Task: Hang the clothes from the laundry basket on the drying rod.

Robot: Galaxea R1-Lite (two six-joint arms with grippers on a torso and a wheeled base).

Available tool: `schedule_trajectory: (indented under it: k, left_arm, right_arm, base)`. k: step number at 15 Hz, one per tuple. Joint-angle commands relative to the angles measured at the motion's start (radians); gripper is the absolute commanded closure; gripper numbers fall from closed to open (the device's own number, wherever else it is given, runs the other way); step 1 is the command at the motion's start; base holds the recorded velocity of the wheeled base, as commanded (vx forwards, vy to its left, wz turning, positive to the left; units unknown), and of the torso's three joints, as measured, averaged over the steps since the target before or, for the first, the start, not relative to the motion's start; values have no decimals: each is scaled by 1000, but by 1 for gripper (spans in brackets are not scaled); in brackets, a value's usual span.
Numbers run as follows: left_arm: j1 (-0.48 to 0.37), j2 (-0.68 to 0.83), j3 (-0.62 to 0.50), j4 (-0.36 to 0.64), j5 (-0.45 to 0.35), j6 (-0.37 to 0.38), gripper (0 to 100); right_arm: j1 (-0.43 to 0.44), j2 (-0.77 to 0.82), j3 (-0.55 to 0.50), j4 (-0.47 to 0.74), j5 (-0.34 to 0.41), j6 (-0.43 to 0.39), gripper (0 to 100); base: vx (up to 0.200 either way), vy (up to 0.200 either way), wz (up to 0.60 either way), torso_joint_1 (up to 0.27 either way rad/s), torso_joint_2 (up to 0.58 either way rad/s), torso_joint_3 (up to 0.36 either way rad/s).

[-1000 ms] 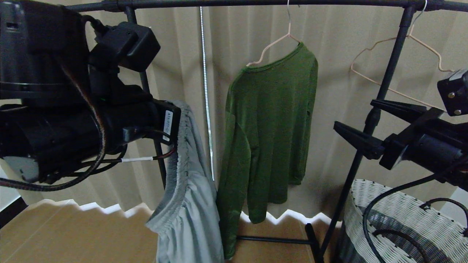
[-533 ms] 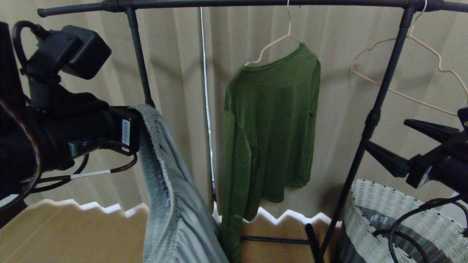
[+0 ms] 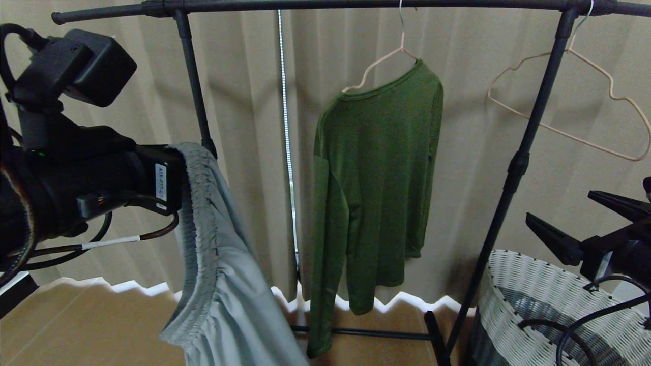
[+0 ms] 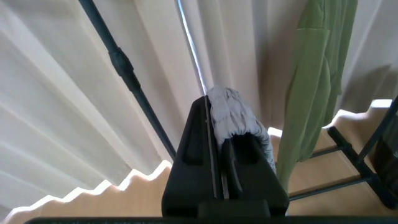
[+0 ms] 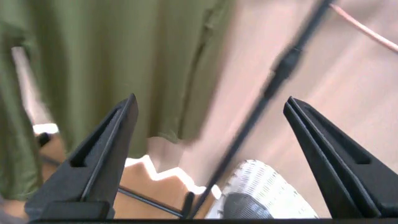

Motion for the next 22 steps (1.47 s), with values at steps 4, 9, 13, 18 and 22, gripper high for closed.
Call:
schedule_trajectory:
  k: [4, 9, 13, 18, 22]
  left_arm:
    - [0, -16, 24, -1, 0, 2, 100]
    - [3, -93, 112, -1, -2, 24, 100]
    - [34, -104, 141, -7, -5, 40, 100]
    - [49, -147, 162, -7, -57, 48, 100]
    - [118, -154, 195, -8, -60, 77, 100]
  right_arm:
    - [-23, -10, 6, 0, 1, -6, 0]
    - [-25, -5, 4, 1, 1, -9, 0]
    - [-25, -1, 1, 5, 1, -13, 0]
    - [-25, -1, 3, 5, 1, -14, 0]
    - [-25, -1, -5, 6, -1, -16, 0]
  base:
    - [0, 0, 0, 38, -96, -85]
    - [0, 0, 0, 123, -437, -273]
    - [0, 0, 0, 199, -455, -282]
    - [0, 0, 0, 210, -473, -278]
    - [0, 0, 0, 79, -189, -105]
